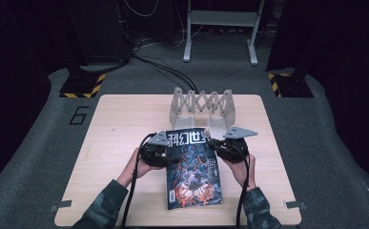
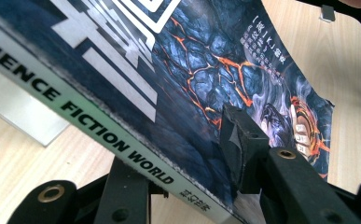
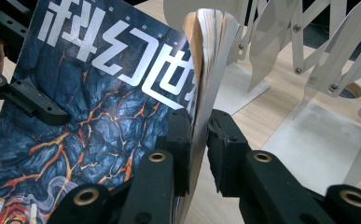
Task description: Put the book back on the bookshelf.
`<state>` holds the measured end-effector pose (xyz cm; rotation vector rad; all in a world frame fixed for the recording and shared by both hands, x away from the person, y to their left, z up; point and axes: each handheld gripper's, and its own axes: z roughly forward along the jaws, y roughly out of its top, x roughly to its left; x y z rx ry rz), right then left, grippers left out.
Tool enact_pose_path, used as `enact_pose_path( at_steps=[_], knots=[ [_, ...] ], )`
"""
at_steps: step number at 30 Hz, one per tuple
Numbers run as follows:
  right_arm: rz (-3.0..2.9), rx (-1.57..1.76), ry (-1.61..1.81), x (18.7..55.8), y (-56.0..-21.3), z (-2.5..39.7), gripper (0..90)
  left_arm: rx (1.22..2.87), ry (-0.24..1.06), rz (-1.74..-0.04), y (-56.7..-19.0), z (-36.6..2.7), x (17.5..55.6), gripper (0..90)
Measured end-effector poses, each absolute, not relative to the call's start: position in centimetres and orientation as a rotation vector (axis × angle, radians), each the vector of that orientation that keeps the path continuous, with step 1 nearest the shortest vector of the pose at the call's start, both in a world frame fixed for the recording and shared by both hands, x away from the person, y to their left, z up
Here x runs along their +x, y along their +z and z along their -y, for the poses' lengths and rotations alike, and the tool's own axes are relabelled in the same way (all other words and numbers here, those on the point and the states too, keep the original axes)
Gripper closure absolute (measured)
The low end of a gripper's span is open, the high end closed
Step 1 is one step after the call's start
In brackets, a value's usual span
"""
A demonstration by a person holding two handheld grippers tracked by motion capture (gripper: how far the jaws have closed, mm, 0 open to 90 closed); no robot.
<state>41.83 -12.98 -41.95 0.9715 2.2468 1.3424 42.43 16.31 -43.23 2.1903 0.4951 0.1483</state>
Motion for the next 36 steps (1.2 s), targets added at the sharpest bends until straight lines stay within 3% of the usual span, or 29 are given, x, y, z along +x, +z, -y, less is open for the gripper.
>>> enact_pose_path(
  at_steps=[36],
  knots=[
    [-2.143,0.839,1.391,41.0,-39.7,13.2,80.5,2.177,0.375,-0.406,-41.1,-16.0,41.6,65.6]
  ],
)
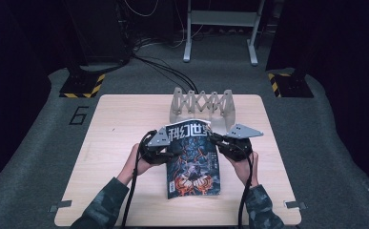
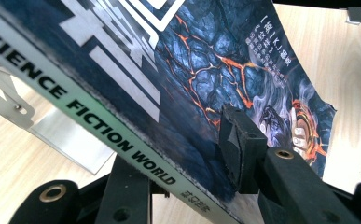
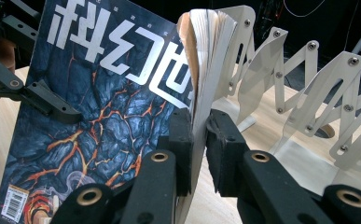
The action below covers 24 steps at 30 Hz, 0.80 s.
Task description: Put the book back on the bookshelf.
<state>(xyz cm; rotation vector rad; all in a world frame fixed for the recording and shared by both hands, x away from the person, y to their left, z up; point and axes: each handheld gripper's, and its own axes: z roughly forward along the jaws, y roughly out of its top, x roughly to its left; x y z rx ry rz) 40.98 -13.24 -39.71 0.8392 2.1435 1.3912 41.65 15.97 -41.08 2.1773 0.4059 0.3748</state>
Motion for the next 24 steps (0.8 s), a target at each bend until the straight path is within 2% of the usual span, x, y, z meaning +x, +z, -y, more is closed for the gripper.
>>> enact_pose_path(
  at_steps=[19,24],
  knots=[
    [-2.094,0.792,1.417,40.5,-38.6,13.4,81.4,2.152,0.542,-0.352,-39.8,-15.9,40.8,67.7],
    [-2.082,0.757,1.425,40.2,-38.3,13.5,81.5,2.138,0.541,-0.355,-39.4,-16.1,40.7,69.3]
  ],
)
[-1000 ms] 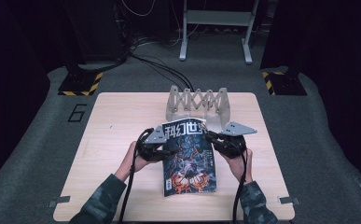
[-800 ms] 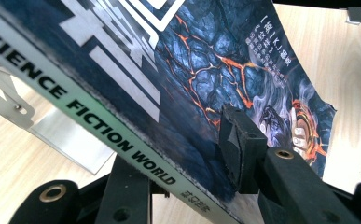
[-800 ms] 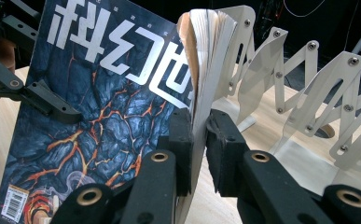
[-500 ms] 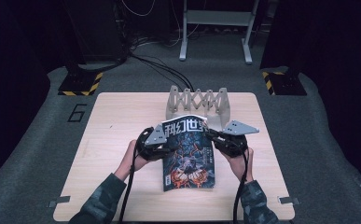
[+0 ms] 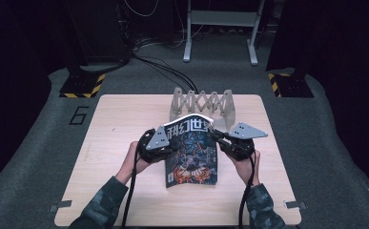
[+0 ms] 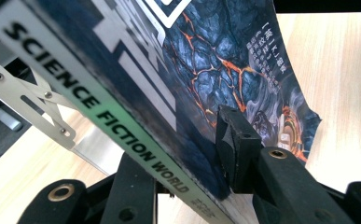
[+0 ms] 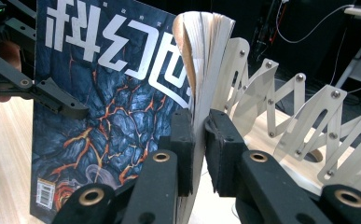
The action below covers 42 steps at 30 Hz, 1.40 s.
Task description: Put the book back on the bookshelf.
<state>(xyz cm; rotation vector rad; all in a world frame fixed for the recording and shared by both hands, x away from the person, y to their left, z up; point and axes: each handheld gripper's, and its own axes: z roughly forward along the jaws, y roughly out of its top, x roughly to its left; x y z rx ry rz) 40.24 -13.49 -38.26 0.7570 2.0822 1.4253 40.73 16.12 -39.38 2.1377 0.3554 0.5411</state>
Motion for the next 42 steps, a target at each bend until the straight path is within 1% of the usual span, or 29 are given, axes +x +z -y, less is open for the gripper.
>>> enact_pose_path(
  at_steps=[9,16,22,25,29,32,33,35,36,42],
  knots=[
    [-2.063,0.730,1.433,39.9,-38.0,13.5,81.9,2.116,0.571,-0.349,-39.1,-16.2,40.5,71.3],
    [-2.040,0.703,1.451,39.5,-37.9,13.6,82.1,2.098,0.542,-0.349,-38.8,-16.7,40.6,73.9],
    [-2.021,0.666,1.460,39.4,-37.9,13.7,82.3,2.097,0.550,-0.344,-38.6,-16.9,40.7,76.1],
    [-2.029,0.665,1.463,39.3,-37.9,13.7,82.0,2.094,0.557,-0.348,-38.4,-17.3,40.9,79.0],
    [-2.038,0.680,1.459,39.4,-38.0,13.6,81.7,2.095,0.527,-0.361,-38.4,-17.7,41.1,80.2],
    [-2.035,0.673,1.465,39.6,-38.0,13.5,81.5,2.092,0.510,-0.369,-38.3,-17.8,41.2,79.4],
    [-2.039,0.685,1.469,39.7,-37.9,13.6,81.1,2.075,0.479,-0.372,-38.0,-18.1,41.3,78.7],
    [-2.044,0.693,1.472,39.7,-37.9,13.6,80.8,2.068,0.461,-0.373,-37.8,-18.2,41.4,77.3],
    [-2.048,0.698,1.476,39.8,-37.9,13.7,80.3,2.054,0.440,-0.370,-37.5,-18.2,41.4,74.5],
    [-2.055,0.719,1.487,39.9,-37.8,13.7,78.8,2.069,0.384,-0.368,-36.4,-18.3,41.9,64.9]
  ],
)
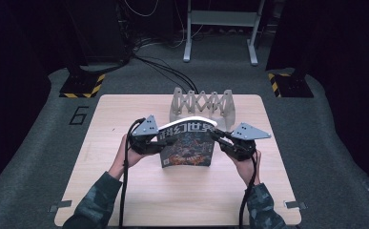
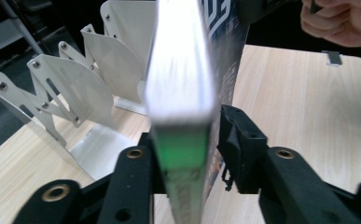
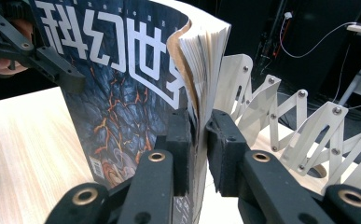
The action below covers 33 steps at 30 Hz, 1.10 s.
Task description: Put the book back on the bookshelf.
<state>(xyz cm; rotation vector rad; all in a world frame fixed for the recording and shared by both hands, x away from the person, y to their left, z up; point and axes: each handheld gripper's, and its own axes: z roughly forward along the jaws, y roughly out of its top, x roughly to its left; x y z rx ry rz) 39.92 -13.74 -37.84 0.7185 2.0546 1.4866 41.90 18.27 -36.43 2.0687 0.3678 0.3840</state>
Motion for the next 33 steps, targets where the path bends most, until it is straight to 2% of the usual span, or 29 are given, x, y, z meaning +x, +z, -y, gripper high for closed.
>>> enact_pose_path(
  at_steps=[7,20,33],
  knots=[
    [-2.058,0.747,1.505,40.0,-37.8,13.8,77.2,2.070,0.348,-0.351,-35.1,-18.2,42.3,59.7],
    [-2.071,0.770,1.510,40.2,-37.7,13.8,75.8,2.140,0.324,-0.304,-32.9,-17.0,43.1,58.9],
    [-2.068,0.774,1.518,40.2,-37.7,13.9,73.8,2.240,0.316,-0.264,-31.6,-14.4,44.0,63.6]
  ],
)
